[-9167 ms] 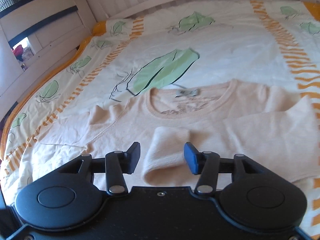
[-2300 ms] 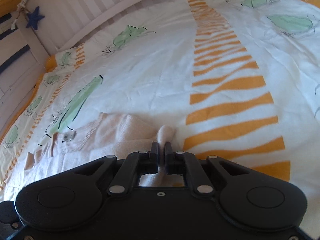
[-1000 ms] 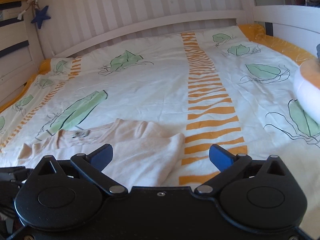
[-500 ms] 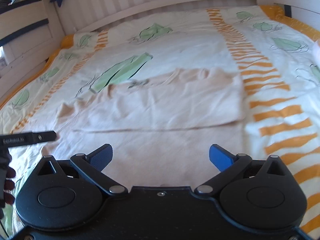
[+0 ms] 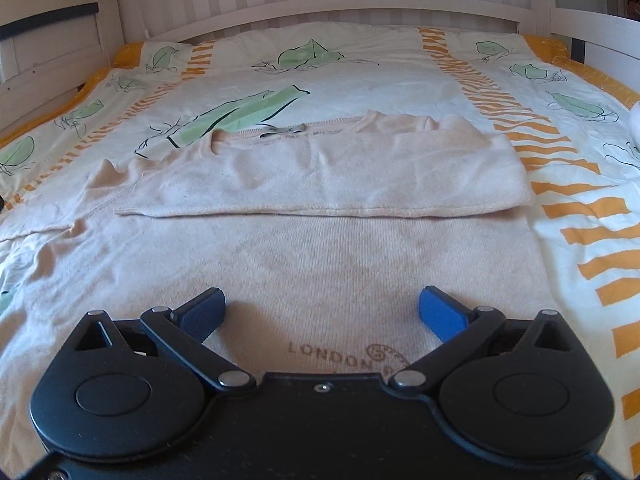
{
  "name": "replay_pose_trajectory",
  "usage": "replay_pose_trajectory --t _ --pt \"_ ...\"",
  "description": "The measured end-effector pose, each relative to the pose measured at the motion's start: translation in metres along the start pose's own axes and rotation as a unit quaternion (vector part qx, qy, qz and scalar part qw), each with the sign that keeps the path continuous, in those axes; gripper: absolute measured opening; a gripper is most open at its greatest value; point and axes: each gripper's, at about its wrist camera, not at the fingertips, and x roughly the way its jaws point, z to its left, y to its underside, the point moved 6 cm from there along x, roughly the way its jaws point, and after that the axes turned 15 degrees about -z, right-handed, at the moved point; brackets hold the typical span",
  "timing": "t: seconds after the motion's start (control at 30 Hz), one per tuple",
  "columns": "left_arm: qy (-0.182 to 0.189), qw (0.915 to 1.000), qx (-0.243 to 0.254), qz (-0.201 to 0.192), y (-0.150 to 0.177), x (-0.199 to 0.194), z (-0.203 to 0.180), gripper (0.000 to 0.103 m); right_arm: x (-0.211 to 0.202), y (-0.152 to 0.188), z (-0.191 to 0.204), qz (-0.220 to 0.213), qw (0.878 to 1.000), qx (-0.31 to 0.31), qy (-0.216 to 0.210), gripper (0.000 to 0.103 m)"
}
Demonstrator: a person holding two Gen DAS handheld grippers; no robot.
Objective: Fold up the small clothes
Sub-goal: 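Open the right gripper and withdraw from the folded sweater, then grasp the remaining sleeve cuff with the left gripper and fold it onto the body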
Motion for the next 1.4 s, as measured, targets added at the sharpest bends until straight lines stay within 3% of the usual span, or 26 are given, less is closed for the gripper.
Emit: replay_pose_trajectory --t 0.5,0.67,0.9,0.93,1.0,1.03,1.1,1.13,1.27,1.4 --pt "-0.104 0.9887 -0.106 -0.018 -0.021 0.032 0.157 0.094 0.003 0.001 0.005 0.006 1.000 -0.025 0.012 0.103" --pt "-0.109 0.9845 -0.137 -0.004 -0.021 0.056 0.189 0.094 0.003 0.001 0.005 0.007 0.999 -0.028 0.014 0.103" --pt "-0.094 0.9842 -0.150 0.005 -0.026 0.085 0.196 0.093 0.004 0.001 0.006 0.008 0.999 -0.030 0.015 0.103" --pt "-0.095 0.9843 -0.149 0.005 -0.027 0.087 0.196 0.090 0.004 0.001 0.006 0.008 0.999 -0.030 0.015 0.103" --pt "-0.109 0.9837 -0.143 -0.002 -0.031 0.087 0.195 0.052 0.004 0.001 0.006 0.008 0.999 -0.030 0.015 0.103" --pt "-0.123 0.9825 -0.140 0.004 -0.031 0.088 0.197 0.025 0.004 0.001 0.006 0.008 0.999 -0.030 0.015 0.103" --pt "-0.133 0.9804 -0.145 0.010 -0.033 0.090 0.199 0.018 0.004 0.001 0.006 0.008 0.999 -0.030 0.015 0.103" --pt "-0.129 0.9804 -0.149 0.005 -0.035 0.088 0.198 0.008 0.004 0.002 0.006 0.008 0.999 -0.030 0.015 0.103" --pt "-0.115 0.9841 -0.132 -0.027 -0.054 0.073 0.173 0.008 0.004 0.001 0.006 0.007 0.999 -0.028 0.014 0.103" --pt "-0.070 0.9905 -0.099 -0.065 -0.083 0.049 0.119 0.008 0.004 0.001 0.005 0.006 1.000 -0.023 0.011 0.103"
